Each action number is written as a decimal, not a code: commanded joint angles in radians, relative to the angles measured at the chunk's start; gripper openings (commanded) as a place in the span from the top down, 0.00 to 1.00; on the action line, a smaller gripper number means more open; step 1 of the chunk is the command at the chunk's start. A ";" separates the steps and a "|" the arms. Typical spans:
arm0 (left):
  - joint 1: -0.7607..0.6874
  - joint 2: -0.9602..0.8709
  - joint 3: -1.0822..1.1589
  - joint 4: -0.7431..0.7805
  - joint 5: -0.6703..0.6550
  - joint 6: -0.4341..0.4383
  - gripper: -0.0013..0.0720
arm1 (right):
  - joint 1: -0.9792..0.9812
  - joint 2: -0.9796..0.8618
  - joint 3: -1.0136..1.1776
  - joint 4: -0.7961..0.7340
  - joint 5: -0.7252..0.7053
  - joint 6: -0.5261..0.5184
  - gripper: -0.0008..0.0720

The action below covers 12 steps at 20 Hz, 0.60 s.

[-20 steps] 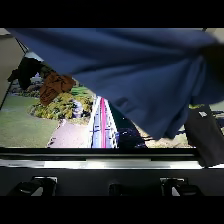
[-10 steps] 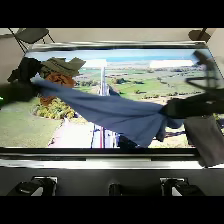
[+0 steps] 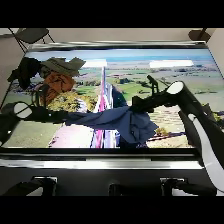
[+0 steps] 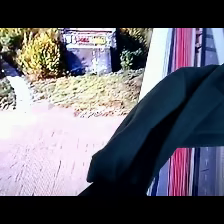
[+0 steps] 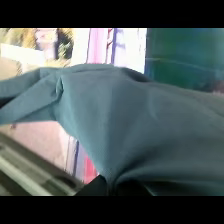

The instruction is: Fold the shirts.

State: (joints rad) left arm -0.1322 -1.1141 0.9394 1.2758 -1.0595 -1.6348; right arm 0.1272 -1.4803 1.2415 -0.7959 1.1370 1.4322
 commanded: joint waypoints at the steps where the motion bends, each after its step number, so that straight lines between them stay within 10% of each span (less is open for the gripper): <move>1: 0.000 -0.155 -0.015 -0.012 0.041 -0.001 0.94 | 0.033 -0.109 -0.006 0.025 -0.179 -0.015 0.92; 2: 0.000 -0.183 -0.015 -0.019 0.040 0.000 0.94 | 0.031 -0.106 -0.003 0.018 -0.206 -0.016 0.88; 5: 0.000 -0.206 -0.015 -0.022 0.040 0.003 0.94 | -0.009 -0.101 0.101 -0.015 -0.136 -0.068 0.05; 12: -0.001 -0.201 -0.015 -0.022 -0.006 0.012 0.94 | -0.391 -0.029 0.422 -0.104 0.216 -0.005 0.04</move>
State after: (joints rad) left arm -0.1310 -1.3106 0.9241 1.2545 -1.0500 -1.6302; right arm -0.1150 -1.5421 1.5829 -0.8391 1.2495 1.3693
